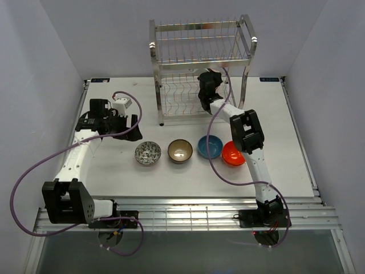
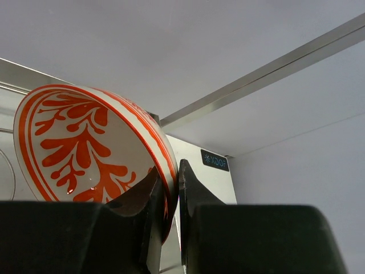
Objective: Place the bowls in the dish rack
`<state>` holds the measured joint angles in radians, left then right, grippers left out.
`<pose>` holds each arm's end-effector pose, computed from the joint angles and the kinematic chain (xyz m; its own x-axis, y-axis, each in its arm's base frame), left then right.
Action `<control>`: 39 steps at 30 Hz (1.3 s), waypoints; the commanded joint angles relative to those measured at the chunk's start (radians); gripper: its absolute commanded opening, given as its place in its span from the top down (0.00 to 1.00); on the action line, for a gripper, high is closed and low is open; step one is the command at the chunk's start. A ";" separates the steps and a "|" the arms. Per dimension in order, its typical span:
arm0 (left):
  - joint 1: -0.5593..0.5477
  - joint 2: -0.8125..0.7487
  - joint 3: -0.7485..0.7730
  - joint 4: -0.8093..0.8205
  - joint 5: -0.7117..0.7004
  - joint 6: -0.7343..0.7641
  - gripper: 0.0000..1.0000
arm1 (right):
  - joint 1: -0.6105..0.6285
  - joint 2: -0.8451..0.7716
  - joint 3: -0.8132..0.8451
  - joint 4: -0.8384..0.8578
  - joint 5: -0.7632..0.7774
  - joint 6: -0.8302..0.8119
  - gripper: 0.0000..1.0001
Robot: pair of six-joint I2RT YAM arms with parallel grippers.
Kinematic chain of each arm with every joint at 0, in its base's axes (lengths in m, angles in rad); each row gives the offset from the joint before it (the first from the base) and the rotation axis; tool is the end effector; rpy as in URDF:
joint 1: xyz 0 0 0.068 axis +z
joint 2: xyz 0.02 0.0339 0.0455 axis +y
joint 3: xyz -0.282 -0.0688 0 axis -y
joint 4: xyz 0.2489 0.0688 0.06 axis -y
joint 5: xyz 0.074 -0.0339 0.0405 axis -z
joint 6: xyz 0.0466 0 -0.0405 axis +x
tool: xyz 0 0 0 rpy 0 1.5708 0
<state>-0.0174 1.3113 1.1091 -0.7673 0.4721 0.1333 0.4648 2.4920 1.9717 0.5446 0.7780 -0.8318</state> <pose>0.2685 -0.0259 0.2996 -0.7809 0.1320 -0.6105 0.3799 0.8762 -0.2965 0.5488 0.2386 0.2150 -0.2130 -0.6958 -0.6860 0.2235 0.6488 -0.7274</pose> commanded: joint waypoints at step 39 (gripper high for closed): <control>0.083 -0.098 -0.137 0.082 0.089 0.026 0.02 | -0.020 0.113 0.253 -0.072 0.311 -0.018 0.92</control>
<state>0.0582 1.2537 0.9874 -0.7090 0.5262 0.1524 0.4431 2.5961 2.1658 0.4408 1.0393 -0.8227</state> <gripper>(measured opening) 0.978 0.149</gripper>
